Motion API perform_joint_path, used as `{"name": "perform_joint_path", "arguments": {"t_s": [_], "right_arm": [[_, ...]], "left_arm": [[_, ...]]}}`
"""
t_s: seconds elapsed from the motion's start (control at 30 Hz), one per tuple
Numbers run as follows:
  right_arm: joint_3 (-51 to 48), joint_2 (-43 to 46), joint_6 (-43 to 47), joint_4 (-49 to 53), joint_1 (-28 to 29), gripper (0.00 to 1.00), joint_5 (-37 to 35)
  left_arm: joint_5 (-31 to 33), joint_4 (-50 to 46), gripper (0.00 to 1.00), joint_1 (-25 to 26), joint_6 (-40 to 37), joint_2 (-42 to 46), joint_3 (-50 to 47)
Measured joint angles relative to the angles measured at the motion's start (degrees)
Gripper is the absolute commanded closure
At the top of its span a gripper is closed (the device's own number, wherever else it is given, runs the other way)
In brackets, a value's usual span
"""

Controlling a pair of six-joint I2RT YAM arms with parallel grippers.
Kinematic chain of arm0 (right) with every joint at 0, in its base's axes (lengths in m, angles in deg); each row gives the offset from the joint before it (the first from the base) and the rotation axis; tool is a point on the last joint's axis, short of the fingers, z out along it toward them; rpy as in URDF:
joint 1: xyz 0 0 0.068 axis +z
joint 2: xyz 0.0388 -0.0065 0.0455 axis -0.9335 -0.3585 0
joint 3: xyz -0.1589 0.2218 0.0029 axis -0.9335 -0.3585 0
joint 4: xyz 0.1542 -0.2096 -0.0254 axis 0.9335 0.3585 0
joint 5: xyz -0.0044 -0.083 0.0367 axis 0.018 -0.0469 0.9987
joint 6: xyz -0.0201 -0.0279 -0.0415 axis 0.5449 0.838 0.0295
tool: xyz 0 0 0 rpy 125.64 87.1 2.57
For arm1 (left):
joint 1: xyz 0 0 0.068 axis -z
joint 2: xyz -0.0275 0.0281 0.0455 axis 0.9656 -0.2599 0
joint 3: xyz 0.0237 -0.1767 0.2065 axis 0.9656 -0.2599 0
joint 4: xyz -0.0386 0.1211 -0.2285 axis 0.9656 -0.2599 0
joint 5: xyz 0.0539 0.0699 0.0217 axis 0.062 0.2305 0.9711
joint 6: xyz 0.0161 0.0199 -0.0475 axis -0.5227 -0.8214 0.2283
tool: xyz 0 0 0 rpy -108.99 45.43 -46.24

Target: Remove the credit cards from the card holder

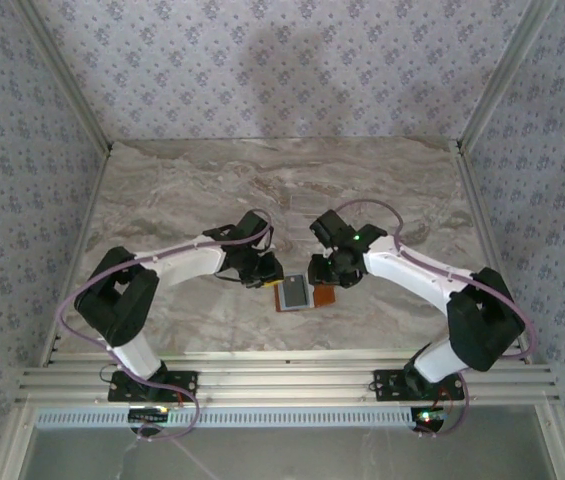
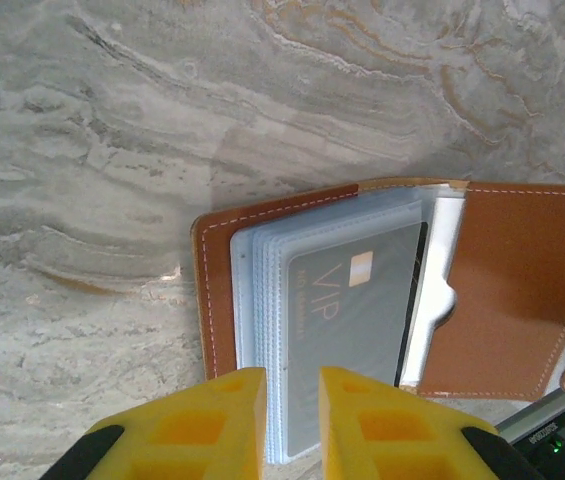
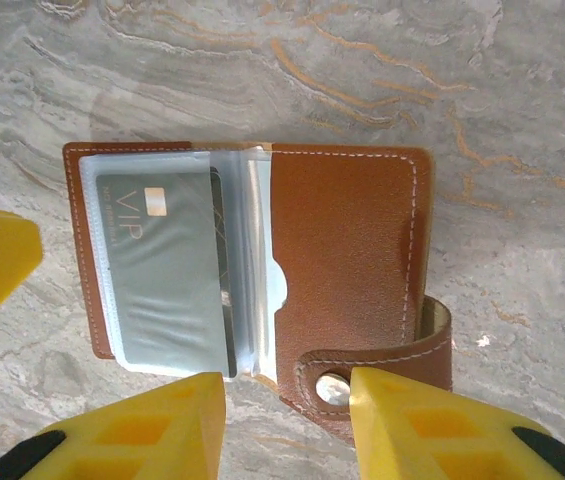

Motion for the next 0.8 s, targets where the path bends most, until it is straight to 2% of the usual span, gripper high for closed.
{"name": "perform_joint_path", "arguments": {"t_s": [0.3, 0.53, 0.8], "right_arm": [[2.3, -1.0, -1.0, -4.0, 0.0, 0.73, 8.2], [3.5, -7.5, -1.2, -6.9, -0.8, 0.79, 12.9], [-1.9, -11.1, -1.2, -13.5, -5.0, 0.82, 17.7]], "left_arm": [[-0.9, 1.0, 0.79, 0.4, -0.1, -3.4, 0.0], [-1.1, 1.1, 0.82, 0.7, -0.1, -4.8, 0.0], [-1.1, 1.1, 0.83, 0.7, -0.1, -4.9, 0.0]]}}
